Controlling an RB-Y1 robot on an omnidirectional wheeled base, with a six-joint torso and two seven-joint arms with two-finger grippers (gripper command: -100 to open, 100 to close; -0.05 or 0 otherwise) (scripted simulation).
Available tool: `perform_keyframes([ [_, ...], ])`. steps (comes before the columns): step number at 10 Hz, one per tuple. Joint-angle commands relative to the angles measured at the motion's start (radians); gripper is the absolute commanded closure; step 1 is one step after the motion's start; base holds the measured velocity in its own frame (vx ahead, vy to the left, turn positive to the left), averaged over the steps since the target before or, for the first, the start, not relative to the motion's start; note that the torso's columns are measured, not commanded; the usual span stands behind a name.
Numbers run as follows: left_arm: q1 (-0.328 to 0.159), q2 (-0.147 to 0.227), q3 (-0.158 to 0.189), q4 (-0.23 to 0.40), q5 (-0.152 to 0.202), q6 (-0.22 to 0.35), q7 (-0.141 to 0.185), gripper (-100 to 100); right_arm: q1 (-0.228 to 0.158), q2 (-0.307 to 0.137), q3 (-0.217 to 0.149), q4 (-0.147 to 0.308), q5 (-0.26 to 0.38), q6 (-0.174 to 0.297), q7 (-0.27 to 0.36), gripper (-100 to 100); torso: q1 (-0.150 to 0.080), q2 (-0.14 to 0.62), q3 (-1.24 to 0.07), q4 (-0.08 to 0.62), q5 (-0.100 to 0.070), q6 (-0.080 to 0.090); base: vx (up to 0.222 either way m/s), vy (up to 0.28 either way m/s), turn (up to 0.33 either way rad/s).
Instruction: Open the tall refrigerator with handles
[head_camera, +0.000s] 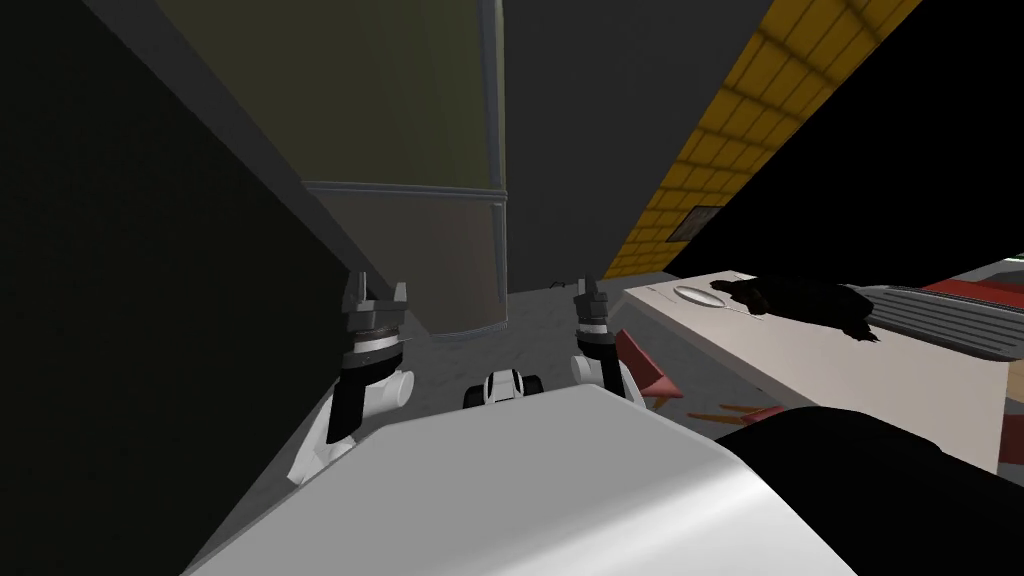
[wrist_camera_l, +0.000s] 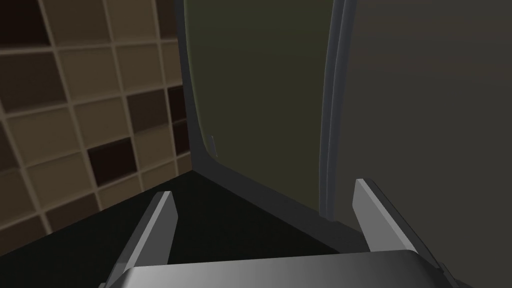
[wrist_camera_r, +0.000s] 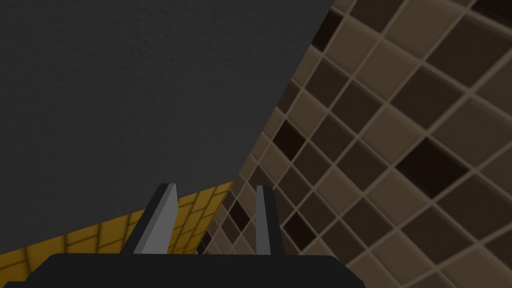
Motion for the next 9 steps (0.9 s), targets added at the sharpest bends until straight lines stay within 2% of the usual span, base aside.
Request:
perform_keyframes([
  [1,-0.070,0.047,0.047,0.015,-0.040,0.078,0.047,-100,0.000,0.000,0.000,0.000,0.000,0.000,0.000,0,0.000,-0.001,0.000,0.000,0.000,0.001,-0.041,-0.048,-0.283],
  [2,-0.070,0.047,0.047,0.015,-0.040,0.099,0.047,-100,0.000,0.000,0.000,0.000,0.000,0.000,0.000,0,-0.002,0.000,0.000,0.000,0.000,0.001,-0.040,-0.033,-0.121],
  [3,-0.108,0.068,0.073,0.023,-0.061,0.135,0.071,-100,0.000,0.000,0.000,0.000,0.000,0.000,0.000,0,0.000,0.001,0.000,0.000,0.000,0.000,-0.050,-0.031,-0.219],
  [4,-0.108,0.068,0.073,0.023,-0.061,0.148,0.071,-100,0.000,0.000,0.000,0.000,0.000,0.000,0.000,0,0.000,0.001,0.001,0.000,0.000,0.001,-0.039,-0.026,-0.094],
  [5,-0.148,0.089,0.099,0.031,-0.083,0.183,0.097,-100,0.000,0.000,0.000,0.000,0.000,0.000,0.000,0,0.000,0.001,0.000,0.000,0.000,0.000,-0.036,-0.031,-0.212],
  [6,-0.148,0.089,0.099,0.031,-0.083,0.200,0.097,-100,0.000,0.000,0.000,0.000,0.000,0.000,0.000,0,-0.001,0.000,0.000,0.000,0.000,0.001,-0.036,-0.026,-0.131],
  [7,-0.189,0.111,0.128,0.039,-0.106,0.236,0.124,-100,0.000,0.000,0.000,0.000,0.000,0.000,0.000,0,0.000,0.000,0.000,0.000,0.000,0.000,-0.046,-0.040,-0.233],
  [8,-0.189,0.111,0.128,0.039,-0.106,0.254,0.124,-100,0.000,0.000,0.000,0.000,0.000,0.000,0.000,0,-0.001,0.001,0.000,0.000,0.000,0.001,-0.038,-0.035,-0.132],
  [9,-0.232,0.133,0.157,0.048,-0.130,0.284,0.152,-100,0.000,0.000,0.000,0.000,0.000,0.000,0.000,0,-0.001,0.000,0.000,0.000,0.000,0.000,-0.048,-0.052,-0.267],
])
